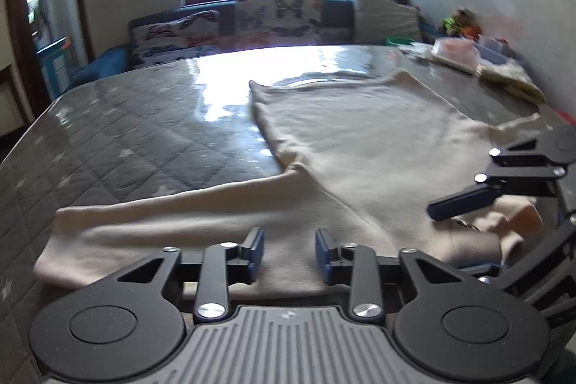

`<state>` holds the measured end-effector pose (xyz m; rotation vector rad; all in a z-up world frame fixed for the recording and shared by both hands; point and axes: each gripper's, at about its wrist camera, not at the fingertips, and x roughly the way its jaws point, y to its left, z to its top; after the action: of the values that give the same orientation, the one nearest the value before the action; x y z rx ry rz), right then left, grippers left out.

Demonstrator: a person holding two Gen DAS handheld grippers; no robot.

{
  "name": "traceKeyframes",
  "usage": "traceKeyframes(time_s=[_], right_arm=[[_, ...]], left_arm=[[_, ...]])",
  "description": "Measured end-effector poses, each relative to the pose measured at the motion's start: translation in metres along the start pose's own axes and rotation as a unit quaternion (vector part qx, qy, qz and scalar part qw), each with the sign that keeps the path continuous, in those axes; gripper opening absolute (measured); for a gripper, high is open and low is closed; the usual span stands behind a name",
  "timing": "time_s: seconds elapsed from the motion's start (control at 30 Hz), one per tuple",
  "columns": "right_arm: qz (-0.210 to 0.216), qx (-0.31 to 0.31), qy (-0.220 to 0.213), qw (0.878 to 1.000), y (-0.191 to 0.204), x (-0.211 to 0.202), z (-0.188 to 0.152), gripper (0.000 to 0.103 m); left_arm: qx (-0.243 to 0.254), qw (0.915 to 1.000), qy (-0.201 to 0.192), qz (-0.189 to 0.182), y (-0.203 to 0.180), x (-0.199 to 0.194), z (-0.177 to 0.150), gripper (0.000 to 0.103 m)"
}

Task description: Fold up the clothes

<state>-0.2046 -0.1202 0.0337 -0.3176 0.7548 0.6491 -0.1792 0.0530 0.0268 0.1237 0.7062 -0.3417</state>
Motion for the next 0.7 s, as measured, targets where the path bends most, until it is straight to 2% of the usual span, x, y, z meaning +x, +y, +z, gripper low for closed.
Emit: traceKeyframes(time_s=[0.03, 0.2, 0.33, 0.47, 0.7], right_arm=[[-0.001, 0.001, -0.004, 1.000, -0.001, -0.003, 0.001, 0.059], [-0.014, 0.023, -0.018, 0.999, -0.016, -0.016, 0.002, 0.059], [-0.033, 0.049, -0.016, 0.998, -0.031, -0.021, -0.004, 0.064], [-0.055, 0.084, -0.005, 0.995, -0.049, -0.021, -0.015, 0.068], [-0.056, 0.118, 0.002, 0.991, -0.058, -0.016, -0.025, 0.074]], left_arm=[[-0.014, 0.9999, -0.002, 0.008, 0.005, -0.003, 0.001, 0.051], [-0.081, 0.9957, -0.007, 0.045, 0.032, -0.013, 0.003, 0.060], [-0.121, 0.9893, -0.012, 0.080, 0.047, -0.020, 0.003, 0.088], [-0.139, 0.9845, -0.021, 0.106, 0.055, -0.026, 0.002, 0.101], [-0.195, 0.9720, -0.010, 0.131, 0.073, -0.027, 0.000, 0.103]])
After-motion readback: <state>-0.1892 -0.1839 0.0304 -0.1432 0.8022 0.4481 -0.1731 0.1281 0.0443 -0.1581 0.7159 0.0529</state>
